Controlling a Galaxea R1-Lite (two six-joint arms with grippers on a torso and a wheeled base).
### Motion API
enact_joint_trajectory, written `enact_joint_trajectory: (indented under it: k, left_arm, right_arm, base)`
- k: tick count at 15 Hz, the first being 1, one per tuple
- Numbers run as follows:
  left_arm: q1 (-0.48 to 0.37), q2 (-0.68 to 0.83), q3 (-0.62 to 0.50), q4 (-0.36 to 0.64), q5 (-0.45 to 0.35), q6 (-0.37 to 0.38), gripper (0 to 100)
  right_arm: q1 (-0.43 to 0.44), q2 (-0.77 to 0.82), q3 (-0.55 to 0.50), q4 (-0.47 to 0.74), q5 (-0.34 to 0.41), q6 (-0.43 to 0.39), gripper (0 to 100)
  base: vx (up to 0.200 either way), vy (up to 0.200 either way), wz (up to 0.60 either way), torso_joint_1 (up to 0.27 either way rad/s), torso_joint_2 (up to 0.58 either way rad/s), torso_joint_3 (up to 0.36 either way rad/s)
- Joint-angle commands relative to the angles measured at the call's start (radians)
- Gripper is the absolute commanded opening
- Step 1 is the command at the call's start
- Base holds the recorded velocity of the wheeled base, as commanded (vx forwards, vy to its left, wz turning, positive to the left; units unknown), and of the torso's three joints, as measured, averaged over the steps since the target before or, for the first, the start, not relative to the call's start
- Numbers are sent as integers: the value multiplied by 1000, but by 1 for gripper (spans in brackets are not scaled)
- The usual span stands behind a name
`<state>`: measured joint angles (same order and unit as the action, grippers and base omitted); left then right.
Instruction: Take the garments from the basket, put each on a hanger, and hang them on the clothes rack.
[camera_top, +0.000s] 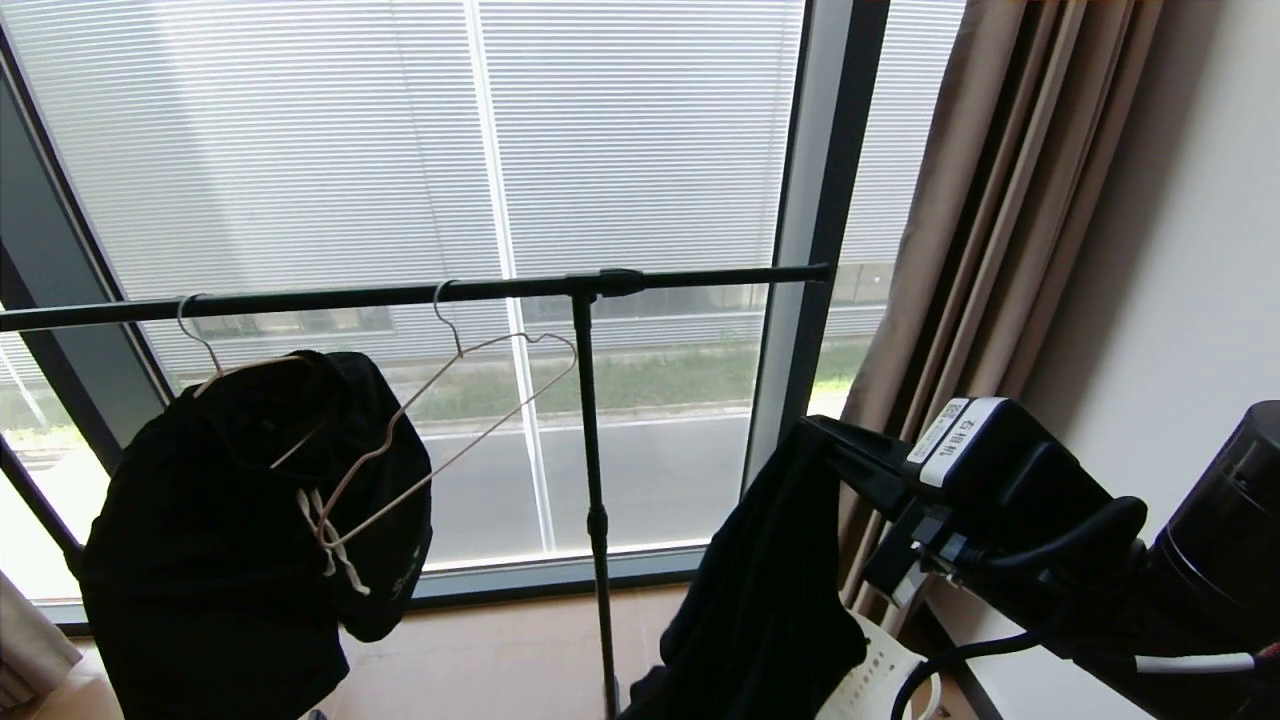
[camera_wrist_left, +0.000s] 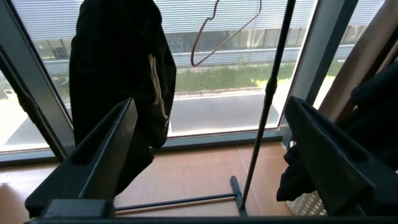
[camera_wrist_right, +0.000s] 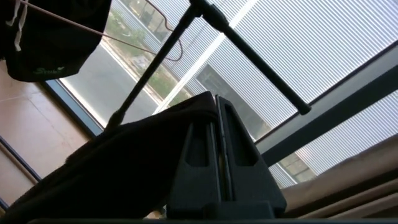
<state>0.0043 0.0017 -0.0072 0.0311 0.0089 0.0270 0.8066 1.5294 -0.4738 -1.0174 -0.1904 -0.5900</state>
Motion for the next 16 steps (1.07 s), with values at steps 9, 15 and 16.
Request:
enact_joint_trajectory:
  k: [9,15,16]
  left_arm:
    - [0,0,0,0,0,-1,100]
    - [0,0,0,0,0,-1,100]
    - [0,0,0,0,0,-1,100]
  right_arm:
    - [-1,3,1,-1,0,-1,0]
    - [-1,3,3,-1,2,-1,0]
    - [-1,5,4,-1,0,-1,0]
  base:
    - [0,178,0,6,4,1]
    - [-200,0,0,9,5,1]
    - [0,0,0,0,0,0]
